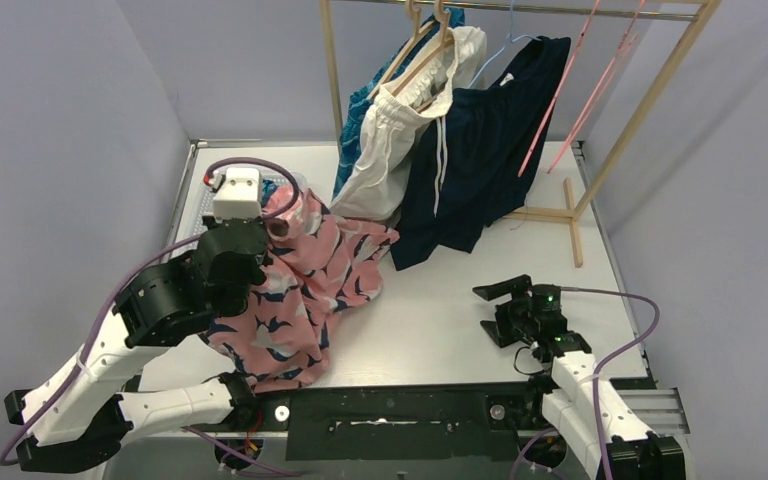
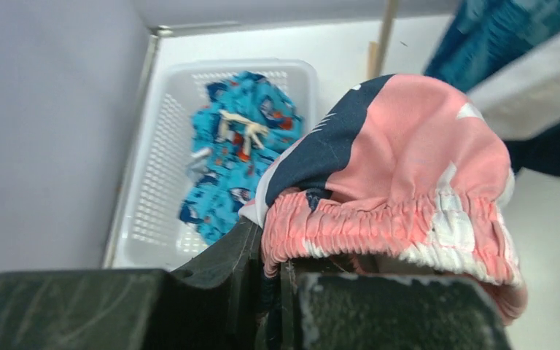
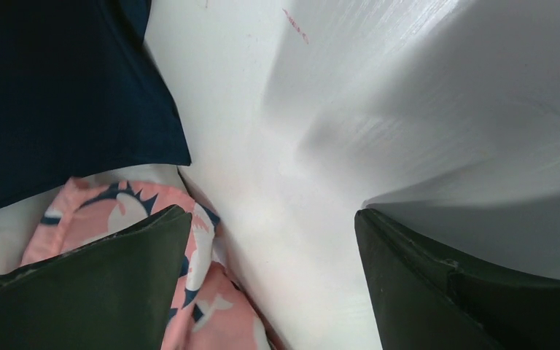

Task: Remove the shorts from the hanger
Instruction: Pick up the shorts at the center of the board, then place the shorts in the basket.

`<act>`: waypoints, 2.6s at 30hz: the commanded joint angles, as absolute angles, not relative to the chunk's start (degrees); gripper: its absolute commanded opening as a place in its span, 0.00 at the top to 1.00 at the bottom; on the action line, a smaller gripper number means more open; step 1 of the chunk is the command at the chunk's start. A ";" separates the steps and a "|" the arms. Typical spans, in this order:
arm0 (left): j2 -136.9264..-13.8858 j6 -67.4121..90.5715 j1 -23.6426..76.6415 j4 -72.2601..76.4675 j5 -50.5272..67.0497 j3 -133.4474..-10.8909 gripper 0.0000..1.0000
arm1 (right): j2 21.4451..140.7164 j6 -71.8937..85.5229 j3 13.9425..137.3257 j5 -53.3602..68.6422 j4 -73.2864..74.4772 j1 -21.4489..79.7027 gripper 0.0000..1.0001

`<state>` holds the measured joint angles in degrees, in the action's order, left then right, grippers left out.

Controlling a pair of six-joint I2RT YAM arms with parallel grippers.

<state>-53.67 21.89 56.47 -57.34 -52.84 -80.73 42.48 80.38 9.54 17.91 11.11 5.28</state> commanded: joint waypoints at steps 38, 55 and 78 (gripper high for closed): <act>-90.54 -6.52 1.07 -37.14 -21.84 -135.38 1.00 | 44.47 78.92 10.28 19.96 5.47 3.96 0.12; -70.37 2.76 -1.31 -31.54 -15.03 -100.05 1.00 | 48.89 78.23 9.00 22.04 1.93 3.61 0.12; -58.83 -0.14 -1.23 -24.13 -11.57 -85.24 1.00 | 51.36 77.42 9.08 23.31 1.10 3.48 0.12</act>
